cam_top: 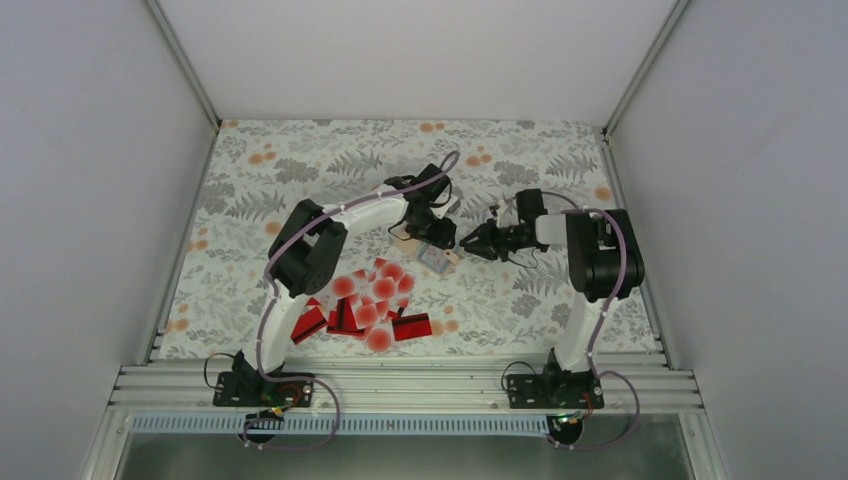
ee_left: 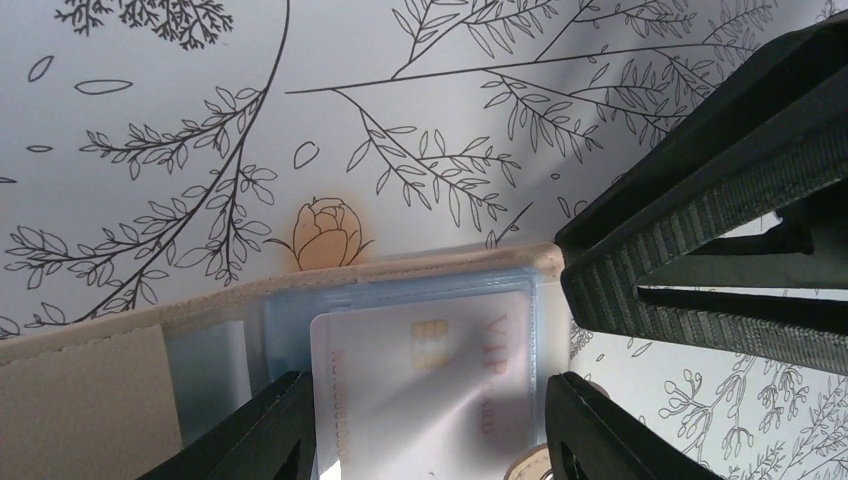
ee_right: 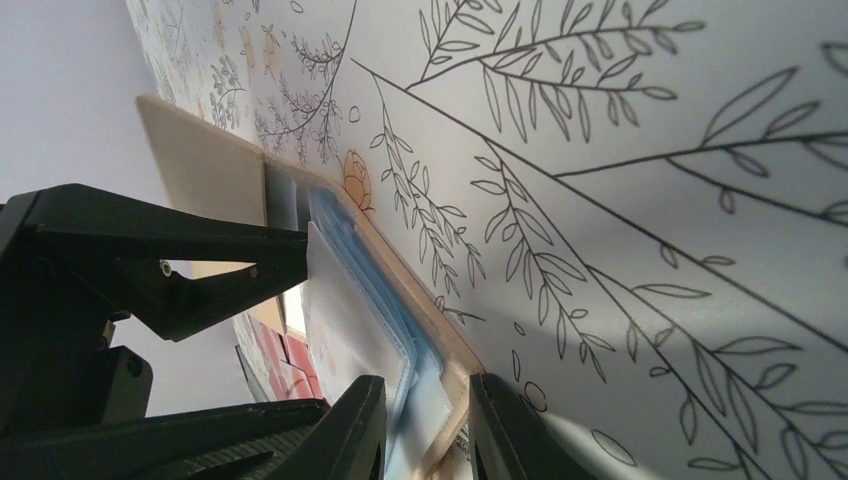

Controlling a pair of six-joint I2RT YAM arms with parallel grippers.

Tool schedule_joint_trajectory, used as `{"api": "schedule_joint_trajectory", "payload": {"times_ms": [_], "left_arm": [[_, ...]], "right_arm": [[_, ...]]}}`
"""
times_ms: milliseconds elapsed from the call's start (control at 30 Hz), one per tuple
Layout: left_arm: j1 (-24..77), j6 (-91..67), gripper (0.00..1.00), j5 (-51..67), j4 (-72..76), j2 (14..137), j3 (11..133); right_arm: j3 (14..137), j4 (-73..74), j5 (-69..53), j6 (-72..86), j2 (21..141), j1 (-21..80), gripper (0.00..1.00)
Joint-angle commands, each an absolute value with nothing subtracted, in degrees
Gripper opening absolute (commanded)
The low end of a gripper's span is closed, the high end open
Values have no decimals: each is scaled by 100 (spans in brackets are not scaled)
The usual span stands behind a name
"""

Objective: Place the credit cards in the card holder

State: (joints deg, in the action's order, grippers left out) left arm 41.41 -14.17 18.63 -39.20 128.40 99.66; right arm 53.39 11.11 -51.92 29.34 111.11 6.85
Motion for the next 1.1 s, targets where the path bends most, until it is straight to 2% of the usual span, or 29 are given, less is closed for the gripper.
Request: {"api": "schedule_joint_trajectory", "payload": {"times_ms": [0, 100, 400, 600, 767, 900, 1067], "left_arm": [[4228, -1504, 58, 1908, -4005, 12899, 10142], [4168, -1753, 59, 1842, -4105, 12793, 10042], [3770, -2407, 73, 2472, -3804, 12077, 9179], [3568, -2536, 78, 2632, -3720, 11762, 9043], [3485, -2311, 76, 2571, -3482, 11373, 8561], [3463, -2046, 71, 2775, -3253, 11171, 7968], [3463, -1869, 68, 2711, -3162, 11134, 7696]], "right_arm": [[5132, 1526, -4047, 2964, 11672, 765, 23], [5227, 1520, -4052, 2995, 11710, 773, 23], [5850, 1672, -4068, 2930, 11987, 782, 23], [6542, 2209, -3896, 2691, 11969, 787, 22], [6575, 2511, -4115, 2584, 11278, 830, 27], [6016, 2517, -4607, 2658, 10584, 1055, 33], [5360, 2501, -5206, 2794, 9810, 1572, 39]]}}
